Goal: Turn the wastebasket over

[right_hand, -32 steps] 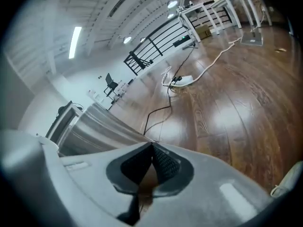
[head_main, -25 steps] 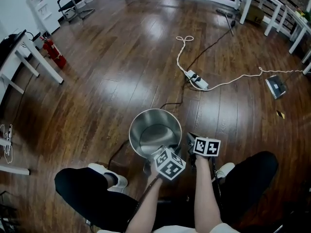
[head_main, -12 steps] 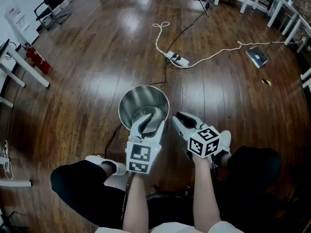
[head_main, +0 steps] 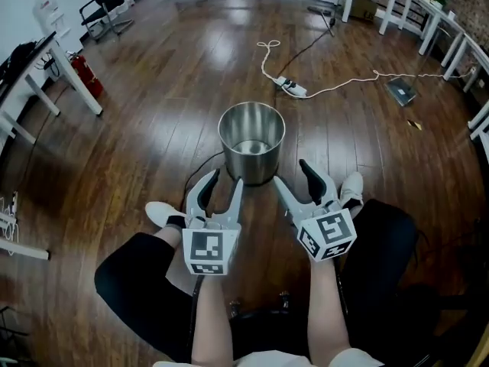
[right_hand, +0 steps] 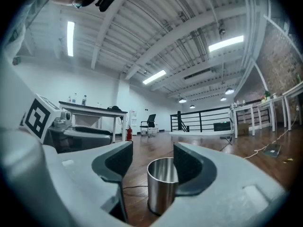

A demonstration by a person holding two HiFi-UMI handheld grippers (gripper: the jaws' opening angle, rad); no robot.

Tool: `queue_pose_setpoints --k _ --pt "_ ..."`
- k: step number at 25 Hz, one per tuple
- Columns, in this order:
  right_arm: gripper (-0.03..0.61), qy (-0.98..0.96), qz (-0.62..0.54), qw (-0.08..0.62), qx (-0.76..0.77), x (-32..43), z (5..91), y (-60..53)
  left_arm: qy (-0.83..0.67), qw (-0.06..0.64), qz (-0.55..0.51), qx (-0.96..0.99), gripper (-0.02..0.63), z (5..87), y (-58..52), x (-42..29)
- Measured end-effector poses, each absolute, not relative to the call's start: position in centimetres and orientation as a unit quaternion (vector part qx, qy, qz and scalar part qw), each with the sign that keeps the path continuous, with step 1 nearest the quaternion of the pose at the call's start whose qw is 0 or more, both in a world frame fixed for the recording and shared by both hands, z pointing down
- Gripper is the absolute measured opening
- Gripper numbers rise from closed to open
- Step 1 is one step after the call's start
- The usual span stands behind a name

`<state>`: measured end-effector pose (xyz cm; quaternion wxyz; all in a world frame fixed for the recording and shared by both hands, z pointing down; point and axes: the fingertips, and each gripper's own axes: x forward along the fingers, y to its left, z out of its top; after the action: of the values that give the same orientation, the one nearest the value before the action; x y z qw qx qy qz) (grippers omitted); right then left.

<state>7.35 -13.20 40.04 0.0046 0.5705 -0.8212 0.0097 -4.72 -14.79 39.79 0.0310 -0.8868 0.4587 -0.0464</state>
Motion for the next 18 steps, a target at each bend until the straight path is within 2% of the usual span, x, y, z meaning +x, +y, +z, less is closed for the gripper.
queue_pose_setpoints --k 5,10,18 --pt "0.36 -0.803 -0.026 0.001 0.595 5.3 38.9 -3.7 0.469 0.033 -0.025 -0.882 0.246 39.3 -5.7 -7.8" --pt "0.365 -0.801 -0.033 0.012 0.598 4.0 38.8 5.9 0.462 0.02 -0.004 -0.886 0.33 38.7 3.4 -8.5" --pt "0.364 -0.785 -0.054 0.044 0.616 2.4 38.2 20.0 0.453 0.028 -0.013 -0.891 0.344 38.9 16.4 -9.6"
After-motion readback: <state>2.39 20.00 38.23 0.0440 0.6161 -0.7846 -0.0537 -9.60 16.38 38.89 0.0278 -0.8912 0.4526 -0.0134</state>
